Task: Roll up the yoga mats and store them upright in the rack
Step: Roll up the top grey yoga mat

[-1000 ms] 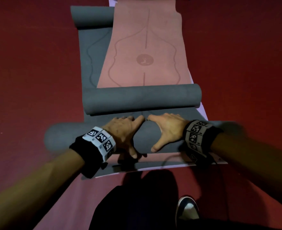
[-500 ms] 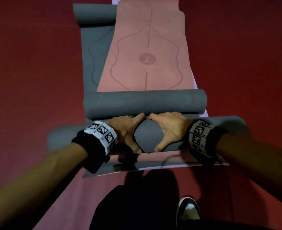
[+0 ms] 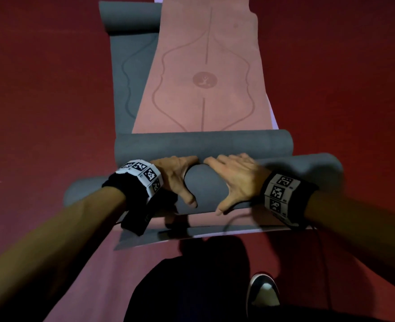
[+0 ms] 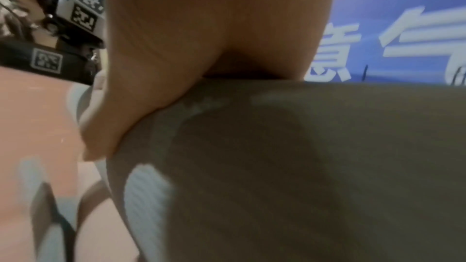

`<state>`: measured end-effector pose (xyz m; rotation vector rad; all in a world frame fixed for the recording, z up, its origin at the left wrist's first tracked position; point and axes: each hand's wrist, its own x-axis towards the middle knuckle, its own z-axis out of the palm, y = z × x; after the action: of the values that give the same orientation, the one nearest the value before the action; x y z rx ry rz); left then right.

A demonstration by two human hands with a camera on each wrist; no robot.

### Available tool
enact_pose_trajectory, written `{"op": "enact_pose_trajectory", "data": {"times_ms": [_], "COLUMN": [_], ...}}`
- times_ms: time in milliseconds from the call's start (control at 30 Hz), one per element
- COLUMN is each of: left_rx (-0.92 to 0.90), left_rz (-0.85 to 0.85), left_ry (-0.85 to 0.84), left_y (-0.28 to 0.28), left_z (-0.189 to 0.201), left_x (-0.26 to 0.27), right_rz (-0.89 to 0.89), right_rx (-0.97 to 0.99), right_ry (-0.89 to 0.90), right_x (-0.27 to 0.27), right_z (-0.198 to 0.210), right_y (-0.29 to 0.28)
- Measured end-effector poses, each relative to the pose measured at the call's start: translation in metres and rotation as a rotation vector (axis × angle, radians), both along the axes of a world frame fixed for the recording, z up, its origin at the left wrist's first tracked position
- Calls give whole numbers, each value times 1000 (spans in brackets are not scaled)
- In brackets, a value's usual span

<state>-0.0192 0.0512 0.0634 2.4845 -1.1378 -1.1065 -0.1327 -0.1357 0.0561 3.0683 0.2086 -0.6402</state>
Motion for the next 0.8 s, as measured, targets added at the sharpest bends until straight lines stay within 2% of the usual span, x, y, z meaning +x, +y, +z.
{"op": "enact_pose_trajectory", "data": {"times_ms": [133, 167, 267, 300, 433, 633, 733, 800], "left_rx": [14, 22, 25, 22, -3, 22, 43, 65], "left_rz": [-42, -75, -203, -216, -203, -69, -68, -99], "left_ry": [-14, -76, -401, -438, -325, -92, 0, -56], "left_y": [2, 3, 6, 6, -2, -10, -9, -8], "left_z": [3, 4, 5, 3, 6, 3, -3, -3], "left_x": [-8, -13, -33, -35, -24, -6, -6, -14], "right_rz": [-30, -60, -189, -214, -212, -39, -55, -72], "right_rx": [91, 135, 270, 302, 283, -1, 93, 157], "right_ry": [24, 42, 114, 142, 187, 7, 29, 46], "right_x": [4, 5, 7, 7, 5, -9, -7, -3], "right_z": [6, 9, 15, 15, 16, -5, -6, -4], "right_y": [1, 0, -5, -6, -4, 1, 1, -3]}}
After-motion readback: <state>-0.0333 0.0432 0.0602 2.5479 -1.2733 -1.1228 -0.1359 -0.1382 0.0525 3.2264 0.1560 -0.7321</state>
